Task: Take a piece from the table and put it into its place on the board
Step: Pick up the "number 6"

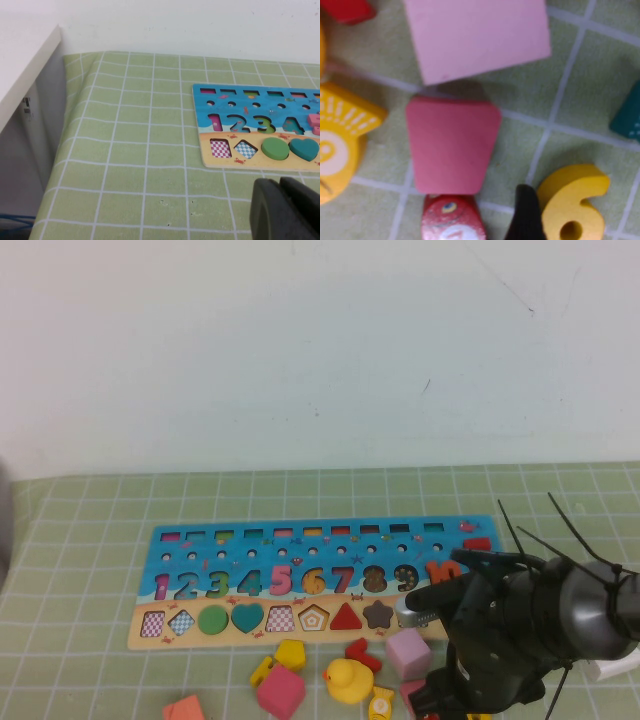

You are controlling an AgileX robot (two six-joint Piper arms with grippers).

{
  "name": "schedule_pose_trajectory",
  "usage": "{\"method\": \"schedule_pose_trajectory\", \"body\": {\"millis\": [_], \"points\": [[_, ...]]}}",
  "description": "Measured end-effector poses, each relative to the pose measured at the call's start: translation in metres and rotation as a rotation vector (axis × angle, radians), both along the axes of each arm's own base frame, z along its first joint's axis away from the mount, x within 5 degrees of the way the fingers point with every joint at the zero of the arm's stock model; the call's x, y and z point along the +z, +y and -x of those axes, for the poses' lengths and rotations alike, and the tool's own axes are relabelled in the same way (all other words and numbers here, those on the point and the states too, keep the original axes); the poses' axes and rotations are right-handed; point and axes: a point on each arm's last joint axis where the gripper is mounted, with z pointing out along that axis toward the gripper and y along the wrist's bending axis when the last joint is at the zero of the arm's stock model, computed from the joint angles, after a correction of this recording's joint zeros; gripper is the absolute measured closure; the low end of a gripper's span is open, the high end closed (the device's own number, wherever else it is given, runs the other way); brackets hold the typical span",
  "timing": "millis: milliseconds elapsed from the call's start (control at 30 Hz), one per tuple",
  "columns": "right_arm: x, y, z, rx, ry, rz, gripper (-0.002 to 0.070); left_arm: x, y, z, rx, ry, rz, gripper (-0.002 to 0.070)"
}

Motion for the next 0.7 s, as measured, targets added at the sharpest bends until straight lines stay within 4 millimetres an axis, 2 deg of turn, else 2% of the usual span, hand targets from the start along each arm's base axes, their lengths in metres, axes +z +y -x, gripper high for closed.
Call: {"method": "schedule_pose_trajectory", "body": {"millis": [367, 433, 633, 700], "points": [[-0.0066, -0.0008, -0.0003, -0.010, 0.006, 0.017, 0.0206, 0.0000, 0.0000, 0.0000, 0.000, 0.000, 0.000, 0.0676], [-0.0066, -0.0008, -0.0003, -0.010, 0.006, 0.017, 0.0230, 0.0000, 0.0000, 0.0000, 0.000, 0.000, 0.000, 0.0676], [-0.0071, 0.0011, 0.0009, -0.035, 0.017, -0.010, 0.0370, 0.0000, 0.0000, 0.0000, 0.000, 0.000, 0.000, 0.0676], [-0.0072, 0.0021, 0.0010, -0.043, 0.018, -0.023, 0.0397, 0.0000, 0.0000, 0.0000, 0.000, 0.000, 0.000, 0.0676]]}}
